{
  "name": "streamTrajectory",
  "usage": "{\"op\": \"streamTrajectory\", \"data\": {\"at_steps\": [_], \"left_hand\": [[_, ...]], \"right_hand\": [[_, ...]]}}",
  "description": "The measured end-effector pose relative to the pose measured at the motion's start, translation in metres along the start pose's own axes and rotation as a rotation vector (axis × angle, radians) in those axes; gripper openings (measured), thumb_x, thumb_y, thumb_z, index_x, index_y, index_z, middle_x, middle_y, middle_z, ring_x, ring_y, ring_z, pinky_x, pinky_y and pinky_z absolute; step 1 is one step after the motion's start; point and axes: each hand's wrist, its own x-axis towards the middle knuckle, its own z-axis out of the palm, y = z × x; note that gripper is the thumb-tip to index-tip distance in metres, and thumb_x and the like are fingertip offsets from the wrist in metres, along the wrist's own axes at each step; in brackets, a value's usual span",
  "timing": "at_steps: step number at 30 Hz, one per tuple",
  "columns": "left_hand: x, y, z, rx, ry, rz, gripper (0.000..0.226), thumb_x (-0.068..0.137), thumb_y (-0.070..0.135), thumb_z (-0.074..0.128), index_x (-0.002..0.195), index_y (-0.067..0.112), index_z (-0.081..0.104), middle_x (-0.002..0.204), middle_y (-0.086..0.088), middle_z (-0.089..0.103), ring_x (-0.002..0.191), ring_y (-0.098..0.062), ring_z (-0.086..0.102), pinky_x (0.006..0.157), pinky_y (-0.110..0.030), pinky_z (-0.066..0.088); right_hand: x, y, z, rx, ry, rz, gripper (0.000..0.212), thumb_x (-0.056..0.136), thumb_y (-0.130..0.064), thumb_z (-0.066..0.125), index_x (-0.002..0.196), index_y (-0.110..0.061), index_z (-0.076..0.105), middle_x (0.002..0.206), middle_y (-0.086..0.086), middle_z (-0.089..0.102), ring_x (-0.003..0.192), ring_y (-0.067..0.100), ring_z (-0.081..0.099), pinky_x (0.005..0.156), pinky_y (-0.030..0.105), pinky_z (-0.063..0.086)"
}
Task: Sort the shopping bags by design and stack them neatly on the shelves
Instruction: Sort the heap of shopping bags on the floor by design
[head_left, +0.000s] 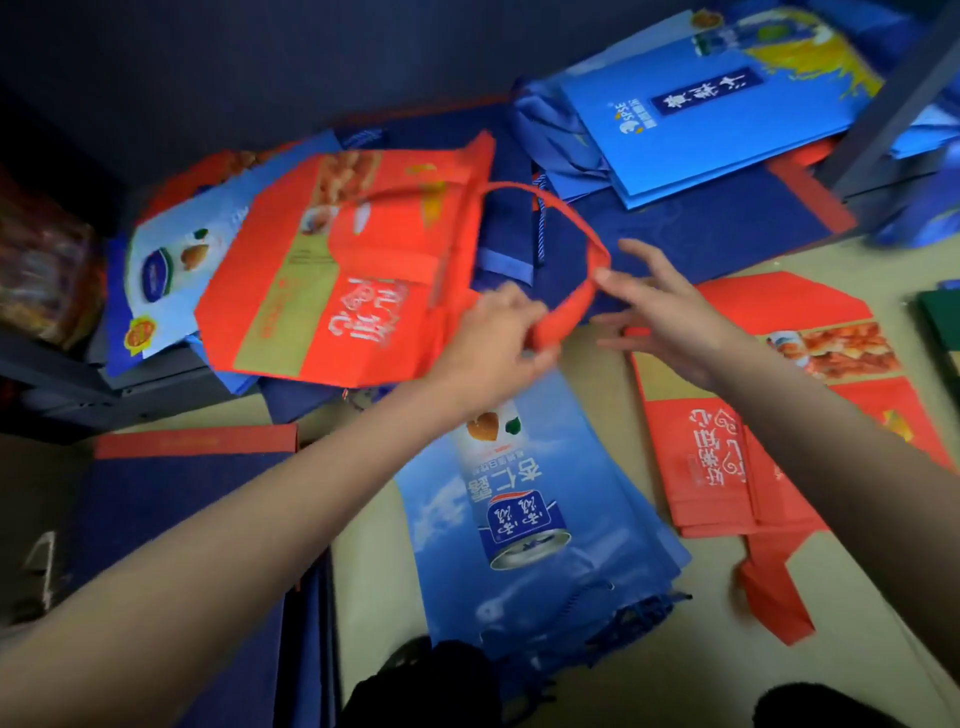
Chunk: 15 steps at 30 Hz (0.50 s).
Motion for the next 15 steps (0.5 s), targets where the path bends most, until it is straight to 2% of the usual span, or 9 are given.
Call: {"op": "streamTrajectory", "data": {"at_steps": [2,4,6,7,9,10,13,14,15], "left_hand": [[-0.020,0.031,0.003,-0.121,-0.210,0.265,0.031,0.081,0.035,0.058,0.088,0.005,0.062,0.092,-0.011,0.055,0.087,-0.022,0.054,0.080,-0.032,0.040],[-0.027,0.047,-0.011,-0.172,-0.139,0.364,0.037,0.084,0.037,0.058,0.106,0.007,0.060,0.103,-0.007,0.056,0.092,-0.014,0.055,0.085,-0.026,0.043],[-0.025,0.040,-0.026,-0.164,0.034,0.339,0.041,0.087,0.036,0.054,0.117,0.007,0.056,0.113,-0.007,0.056,0.104,-0.016,0.054,0.095,-0.025,0.040],[-0.023,0.029,-0.032,-0.117,0.109,0.268,0.045,0.087,0.037,0.051,0.120,0.007,0.055,0.118,-0.008,0.055,0.111,-0.020,0.052,0.099,-0.028,0.037],[-0.017,-0.002,-0.036,0.047,0.196,0.036,0.057,0.083,0.042,0.045,0.128,0.008,0.051,0.128,-0.012,0.051,0.121,-0.029,0.046,0.103,-0.035,0.031],[-0.015,-0.018,-0.035,0.147,0.198,-0.110,0.062,0.082,0.046,0.046,0.133,0.011,0.048,0.135,-0.013,0.045,0.126,-0.033,0.040,0.104,-0.038,0.027],[-0.015,-0.051,-0.029,0.362,0.067,-0.443,0.076,0.082,0.050,0.062,0.146,0.024,0.029,0.153,-0.014,0.017,0.139,-0.037,0.014,0.111,-0.049,0.013],[-0.014,-0.055,-0.029,0.362,0.025,-0.519,0.084,0.079,0.052,0.066,0.147,0.027,0.023,0.155,-0.016,0.009,0.141,-0.040,0.007,0.112,-0.053,0.008],[-0.012,-0.057,-0.028,0.343,0.005,-0.579,0.091,0.076,0.053,0.068,0.148,0.029,0.019,0.156,-0.017,0.005,0.141,-0.043,0.004,0.112,-0.056,0.005]], "right_hand": [[-0.001,-0.007,-0.013,0.186,0.004,0.045,0.051,0.090,-0.041,0.055,0.135,-0.030,0.034,0.122,0.004,0.051,0.090,0.022,0.064,0.073,0.035,0.055],[-0.001,-0.008,-0.027,0.273,0.023,0.029,0.057,0.085,-0.040,0.060,0.133,-0.024,0.034,0.117,0.008,0.057,0.085,0.016,0.068,0.067,0.033,0.057],[-0.002,-0.003,-0.031,0.145,0.054,0.028,0.056,0.089,-0.019,0.061,0.138,-0.019,0.033,0.093,0.005,0.062,0.061,0.010,0.067,0.059,0.028,0.058],[-0.002,0.002,-0.032,0.034,0.054,0.028,0.060,0.088,-0.005,0.061,0.139,-0.017,0.033,0.084,0.004,0.060,0.057,0.012,0.064,0.062,0.030,0.059],[-0.001,0.011,-0.034,-0.220,0.045,-0.057,0.070,0.080,0.013,0.062,0.139,-0.013,0.034,0.077,0.007,0.054,0.066,0.022,0.059,0.077,0.041,0.055],[-0.001,0.016,-0.038,-0.331,0.044,-0.117,0.073,0.076,0.016,0.064,0.138,-0.012,0.036,0.079,0.006,0.052,0.072,0.022,0.055,0.080,0.039,0.052],[-0.010,0.033,-0.061,-0.610,0.053,-0.187,0.074,0.074,0.014,0.067,0.137,-0.012,0.038,0.083,0.000,0.052,0.077,0.021,0.053,0.070,0.016,0.043],[-0.015,0.040,-0.071,-0.717,0.039,-0.152,0.075,0.074,0.011,0.067,0.139,-0.014,0.037,0.085,0.004,0.054,0.078,0.025,0.056,0.068,0.018,0.043],[-0.019,0.045,-0.080,-0.838,0.032,-0.111,0.078,0.075,0.007,0.068,0.141,-0.016,0.035,0.092,0.011,0.055,0.085,0.031,0.057,0.074,0.023,0.043]]}}
